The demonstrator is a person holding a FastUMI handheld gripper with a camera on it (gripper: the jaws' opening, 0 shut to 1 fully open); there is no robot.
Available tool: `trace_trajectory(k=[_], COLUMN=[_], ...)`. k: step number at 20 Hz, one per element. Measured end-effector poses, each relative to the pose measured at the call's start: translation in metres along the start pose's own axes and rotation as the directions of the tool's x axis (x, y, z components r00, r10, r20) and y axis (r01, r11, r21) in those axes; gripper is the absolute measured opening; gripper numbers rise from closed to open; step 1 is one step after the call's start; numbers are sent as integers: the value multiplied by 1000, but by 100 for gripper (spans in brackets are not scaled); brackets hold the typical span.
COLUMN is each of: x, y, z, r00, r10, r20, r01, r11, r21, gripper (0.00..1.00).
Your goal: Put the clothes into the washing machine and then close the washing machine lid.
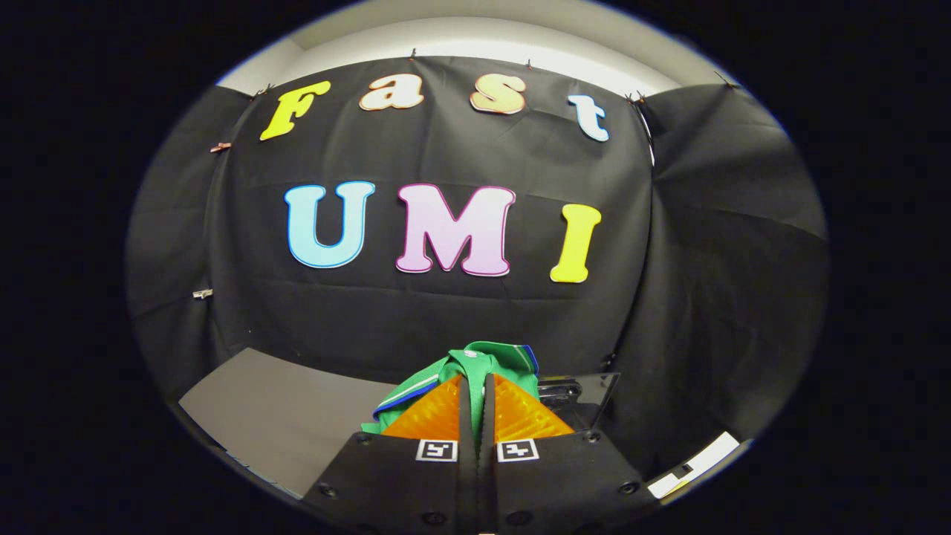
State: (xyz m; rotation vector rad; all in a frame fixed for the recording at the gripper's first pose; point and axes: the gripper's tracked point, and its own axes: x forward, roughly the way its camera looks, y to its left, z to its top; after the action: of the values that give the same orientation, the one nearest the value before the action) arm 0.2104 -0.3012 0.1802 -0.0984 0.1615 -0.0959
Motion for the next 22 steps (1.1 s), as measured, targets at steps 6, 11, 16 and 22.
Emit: trace_trajectory(k=[6,11,16,22], x=[36,72,103,126], y=[-57,-80,-86,-83], z=[-65,-137,-213,-318], r00=[996,982,956,891], r10=[-24,-58,-73,-84], r20=[-86,-180,-285,-445], r01=[22,52,56,59], r11=[1000,998,996,996], r21=[-21,-36,-69,-70], gripper=[5,5,5,5])
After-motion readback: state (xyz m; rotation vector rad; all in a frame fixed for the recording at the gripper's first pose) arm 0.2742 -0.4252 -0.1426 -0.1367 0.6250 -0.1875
